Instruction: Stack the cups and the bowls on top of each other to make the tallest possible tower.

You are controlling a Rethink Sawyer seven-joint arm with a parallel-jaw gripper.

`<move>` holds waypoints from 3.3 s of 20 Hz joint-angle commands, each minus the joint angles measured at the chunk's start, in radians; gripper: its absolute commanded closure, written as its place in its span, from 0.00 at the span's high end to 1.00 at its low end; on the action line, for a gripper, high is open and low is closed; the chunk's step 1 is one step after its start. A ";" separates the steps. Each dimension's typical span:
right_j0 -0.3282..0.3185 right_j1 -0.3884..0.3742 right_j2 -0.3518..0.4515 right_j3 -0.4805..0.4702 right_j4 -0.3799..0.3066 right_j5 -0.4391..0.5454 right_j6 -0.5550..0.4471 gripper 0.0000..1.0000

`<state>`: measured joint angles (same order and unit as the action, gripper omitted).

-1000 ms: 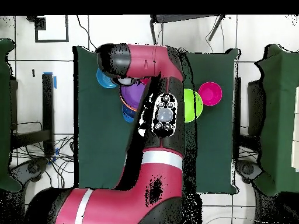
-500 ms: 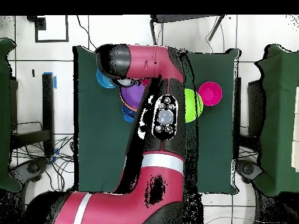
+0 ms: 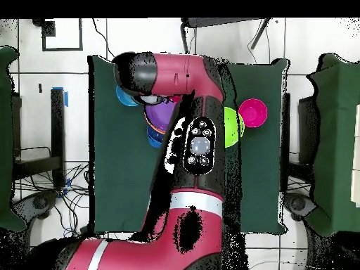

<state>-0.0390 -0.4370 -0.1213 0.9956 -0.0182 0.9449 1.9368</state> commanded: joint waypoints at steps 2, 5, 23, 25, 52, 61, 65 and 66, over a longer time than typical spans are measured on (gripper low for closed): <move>0.012 -0.003 0.083 0.127 0.009 -0.001 0.058 0.00; 0.015 -0.010 0.085 0.147 0.013 -0.015 0.066 0.00; 0.027 -0.008 0.075 0.175 0.024 -0.065 0.090 0.00; 0.025 -0.009 0.076 0.176 0.023 -0.064 0.084 0.00; 0.056 -0.009 0.051 0.209 0.027 -0.129 0.134 0.00; 0.067 0.020 0.019 0.163 -0.001 -0.169 0.139 0.00; 0.069 0.031 0.012 0.141 0.007 -0.164 0.139 0.00; 0.070 0.032 0.011 0.140 0.008 -0.164 0.138 0.00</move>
<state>0.0122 -0.4476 -0.1389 1.1154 0.0135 0.8158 1.9368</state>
